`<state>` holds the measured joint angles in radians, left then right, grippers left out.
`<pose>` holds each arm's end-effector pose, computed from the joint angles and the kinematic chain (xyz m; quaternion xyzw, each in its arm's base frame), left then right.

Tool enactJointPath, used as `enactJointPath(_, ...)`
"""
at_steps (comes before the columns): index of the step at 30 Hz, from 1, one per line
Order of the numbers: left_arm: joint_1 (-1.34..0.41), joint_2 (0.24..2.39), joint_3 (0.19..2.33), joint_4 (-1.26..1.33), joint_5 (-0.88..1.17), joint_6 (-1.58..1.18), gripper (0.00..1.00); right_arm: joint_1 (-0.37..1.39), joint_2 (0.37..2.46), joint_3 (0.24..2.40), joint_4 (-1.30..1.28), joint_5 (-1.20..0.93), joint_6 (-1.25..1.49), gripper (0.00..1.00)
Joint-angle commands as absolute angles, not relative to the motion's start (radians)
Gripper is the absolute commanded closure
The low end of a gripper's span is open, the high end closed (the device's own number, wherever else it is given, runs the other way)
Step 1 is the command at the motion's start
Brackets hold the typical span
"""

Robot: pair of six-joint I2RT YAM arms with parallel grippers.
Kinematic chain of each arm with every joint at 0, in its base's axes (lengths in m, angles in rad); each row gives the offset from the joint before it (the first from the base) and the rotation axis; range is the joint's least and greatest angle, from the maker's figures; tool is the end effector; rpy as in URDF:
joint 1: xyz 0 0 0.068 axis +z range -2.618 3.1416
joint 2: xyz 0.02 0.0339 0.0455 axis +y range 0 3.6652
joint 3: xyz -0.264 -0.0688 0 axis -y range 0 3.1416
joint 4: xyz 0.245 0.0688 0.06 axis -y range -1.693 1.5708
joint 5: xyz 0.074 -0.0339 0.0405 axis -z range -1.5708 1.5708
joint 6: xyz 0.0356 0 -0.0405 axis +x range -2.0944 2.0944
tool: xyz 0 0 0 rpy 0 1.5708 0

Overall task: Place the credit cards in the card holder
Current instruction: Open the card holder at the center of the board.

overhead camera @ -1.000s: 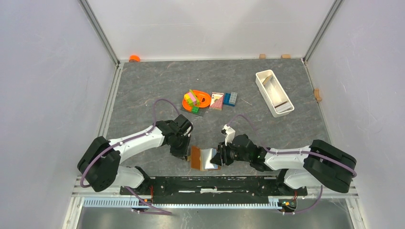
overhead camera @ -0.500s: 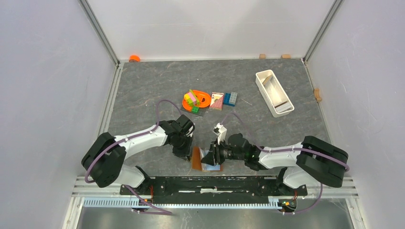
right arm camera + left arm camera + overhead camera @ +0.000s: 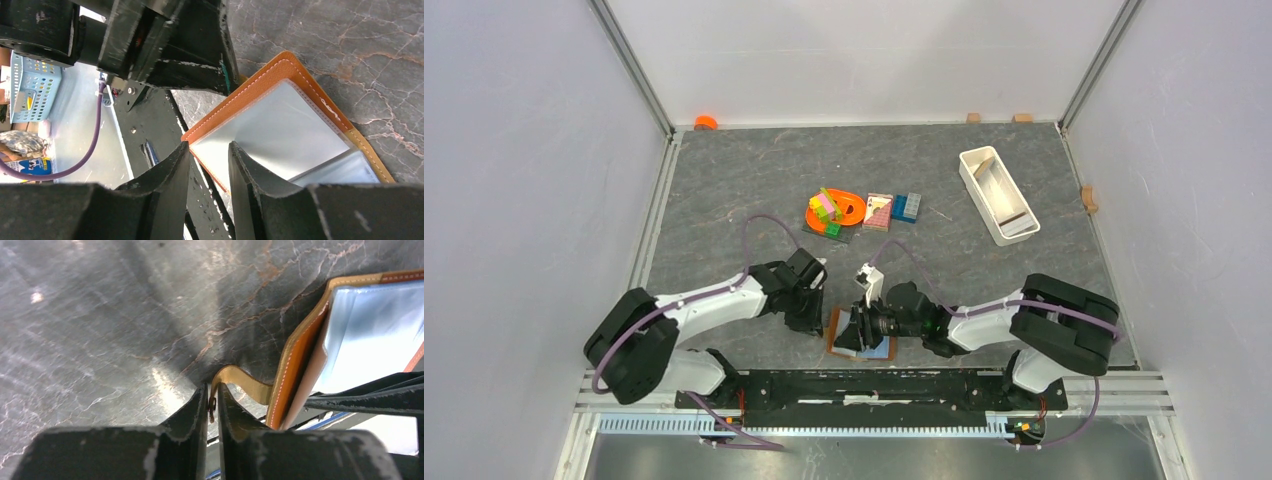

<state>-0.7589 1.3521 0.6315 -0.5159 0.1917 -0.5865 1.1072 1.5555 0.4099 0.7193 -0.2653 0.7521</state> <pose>0.1565 -0.1578 0.1517 0.1004 0.9765 -0.1770 0.0707 0.1125 0.2460 0.1342 -0.2177 0.8076 0.4967 0.2319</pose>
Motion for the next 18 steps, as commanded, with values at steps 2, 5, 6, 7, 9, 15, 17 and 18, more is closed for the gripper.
enactJointPath(2, -0.759, 1.224, 0.593, -0.472, 0.06, -0.697, 0.71, 1.112, 1.604, 0.4, 0.812, -0.259, 0.746, 0.61)
enactJointPath(5, -0.757, 1.141, 0.598, -0.53, 0.004, -0.706, 0.58, 1.112, 1.619, 0.394, 0.832, -0.258, 0.749, 0.59)
enactJointPath(6, -0.756, 1.118, 0.605, -0.55, -0.037, -0.708, 0.52, 1.112, 1.623, 0.395, 0.836, -0.257, 0.749, 0.59)
enactJointPath(7, -0.756, 1.093, 0.61, -0.574, -0.059, -0.709, 0.5, 1.111, 1.629, 0.395, 0.837, -0.252, 0.748, 0.59)
enactJointPath(9, -0.756, 1.044, 0.613, -0.596, -0.079, -0.713, 0.46, 1.112, 1.64, 0.396, 0.839, -0.245, 0.747, 0.58)
enactJointPath(15, -0.756, 0.956, 0.548, -0.433, 0.069, -0.735, 0.34, 1.112, 1.671, 0.385, 0.857, -0.234, 0.755, 0.58)
enactJointPath(17, -0.756, 0.968, 0.522, -0.366, 0.111, -0.753, 0.33, 1.111, 1.672, 0.381, 0.862, -0.231, 0.758, 0.58)
enactJointPath(18, -0.756, 0.977, 0.514, -0.344, 0.117, -0.76, 0.33, 1.112, 1.673, 0.38, 0.862, -0.23, 0.758, 0.58)
